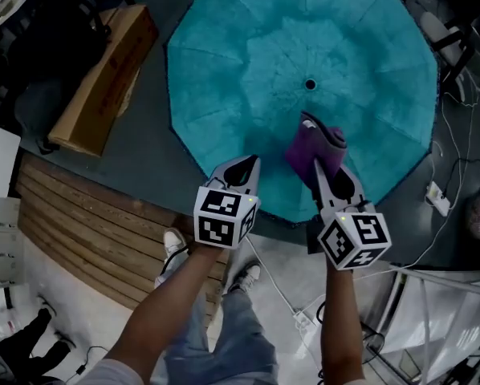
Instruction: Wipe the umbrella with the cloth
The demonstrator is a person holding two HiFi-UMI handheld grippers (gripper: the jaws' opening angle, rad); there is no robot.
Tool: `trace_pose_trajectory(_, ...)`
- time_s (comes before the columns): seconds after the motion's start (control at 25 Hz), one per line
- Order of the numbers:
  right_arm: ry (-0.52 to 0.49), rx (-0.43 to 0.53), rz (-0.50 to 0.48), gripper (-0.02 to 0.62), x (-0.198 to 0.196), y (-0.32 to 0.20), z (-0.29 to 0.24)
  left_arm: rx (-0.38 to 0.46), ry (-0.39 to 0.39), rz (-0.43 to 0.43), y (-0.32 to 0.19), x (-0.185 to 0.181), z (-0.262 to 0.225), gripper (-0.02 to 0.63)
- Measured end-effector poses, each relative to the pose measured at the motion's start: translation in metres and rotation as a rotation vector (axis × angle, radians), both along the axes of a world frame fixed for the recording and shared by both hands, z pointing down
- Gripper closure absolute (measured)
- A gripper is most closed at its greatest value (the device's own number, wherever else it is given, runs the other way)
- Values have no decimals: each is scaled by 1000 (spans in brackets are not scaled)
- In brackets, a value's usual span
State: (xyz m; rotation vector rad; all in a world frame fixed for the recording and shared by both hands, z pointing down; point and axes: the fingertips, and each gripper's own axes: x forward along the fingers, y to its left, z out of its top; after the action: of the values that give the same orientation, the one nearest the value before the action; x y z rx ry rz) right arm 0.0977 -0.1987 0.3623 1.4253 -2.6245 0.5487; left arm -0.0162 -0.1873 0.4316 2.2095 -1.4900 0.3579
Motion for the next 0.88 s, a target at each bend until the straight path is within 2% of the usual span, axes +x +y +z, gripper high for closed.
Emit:
trace_pose_trajectory(0.28, 25, -40, -203, 523, -139, 8, 45, -26, 1, -138, 16, -104, 29, 601)
trace_pose_trajectory(0.52, 135, -90, -297, 523, -237, 19, 118, -55, -17, -204, 28, -185, 61, 603)
trace_pose_trajectory(0.68, 193, -120, -341, 523, -281, 20, 163, -65, -9, -200, 27, -214, 78, 603)
trace_pose_trajectory(0.88, 263, -163, -354, 523, -305, 19, 202, -80, 11, -188, 26, -228, 92, 603)
